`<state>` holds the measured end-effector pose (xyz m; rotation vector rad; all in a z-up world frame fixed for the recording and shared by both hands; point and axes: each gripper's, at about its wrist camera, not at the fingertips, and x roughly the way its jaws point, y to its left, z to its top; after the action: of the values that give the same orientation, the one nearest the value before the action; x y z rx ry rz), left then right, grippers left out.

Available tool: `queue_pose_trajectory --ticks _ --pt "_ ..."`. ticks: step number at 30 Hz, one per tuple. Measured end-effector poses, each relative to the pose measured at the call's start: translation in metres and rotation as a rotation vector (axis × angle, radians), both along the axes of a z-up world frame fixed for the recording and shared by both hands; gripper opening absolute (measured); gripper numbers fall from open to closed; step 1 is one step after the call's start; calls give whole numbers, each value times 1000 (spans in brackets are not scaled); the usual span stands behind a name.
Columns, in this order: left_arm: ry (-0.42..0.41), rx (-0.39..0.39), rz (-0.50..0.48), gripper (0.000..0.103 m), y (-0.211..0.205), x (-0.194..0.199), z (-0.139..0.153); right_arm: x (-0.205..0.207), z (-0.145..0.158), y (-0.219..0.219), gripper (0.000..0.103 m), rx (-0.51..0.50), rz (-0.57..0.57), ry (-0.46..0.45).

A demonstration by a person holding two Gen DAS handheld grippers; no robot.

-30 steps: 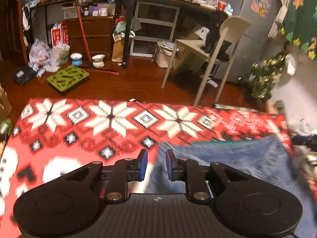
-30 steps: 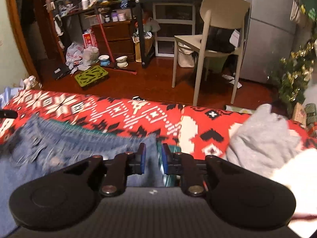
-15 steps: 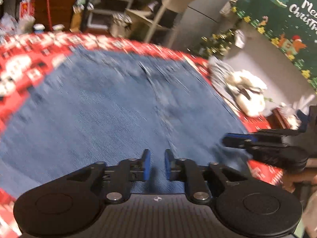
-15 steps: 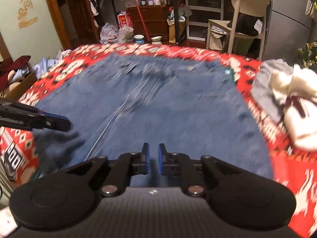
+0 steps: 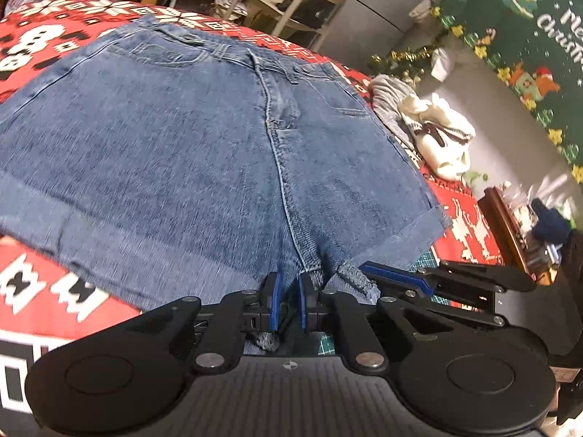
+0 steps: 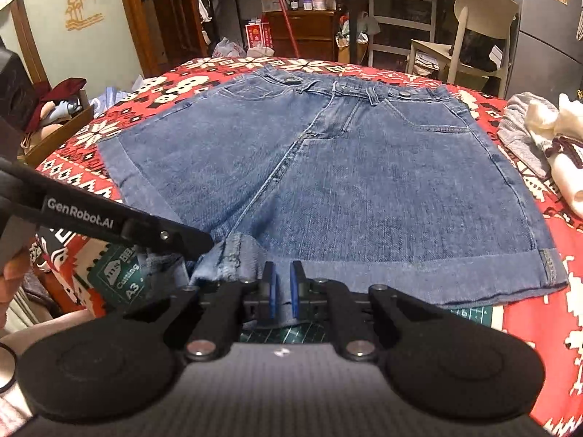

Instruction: Fold clothes

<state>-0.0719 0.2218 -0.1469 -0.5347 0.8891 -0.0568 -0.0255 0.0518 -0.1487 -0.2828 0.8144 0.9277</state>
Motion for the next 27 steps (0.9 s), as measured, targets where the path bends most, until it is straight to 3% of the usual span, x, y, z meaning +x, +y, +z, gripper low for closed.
queue_pose_trajectory --ticks 11,19,25,27 --pt "-14 -67 69 10 13 -7 8 14 27 3 8 131 -10 35" --pt "11 -96 64 10 11 -16 1 -1 5 17 10 71 36 59" --pt "-6 -96 102 10 18 -31 10 -5 12 5 10 95 27 65" --pt "-30 -84 159 18 29 -41 16 -5 16 1 10 106 23 65"
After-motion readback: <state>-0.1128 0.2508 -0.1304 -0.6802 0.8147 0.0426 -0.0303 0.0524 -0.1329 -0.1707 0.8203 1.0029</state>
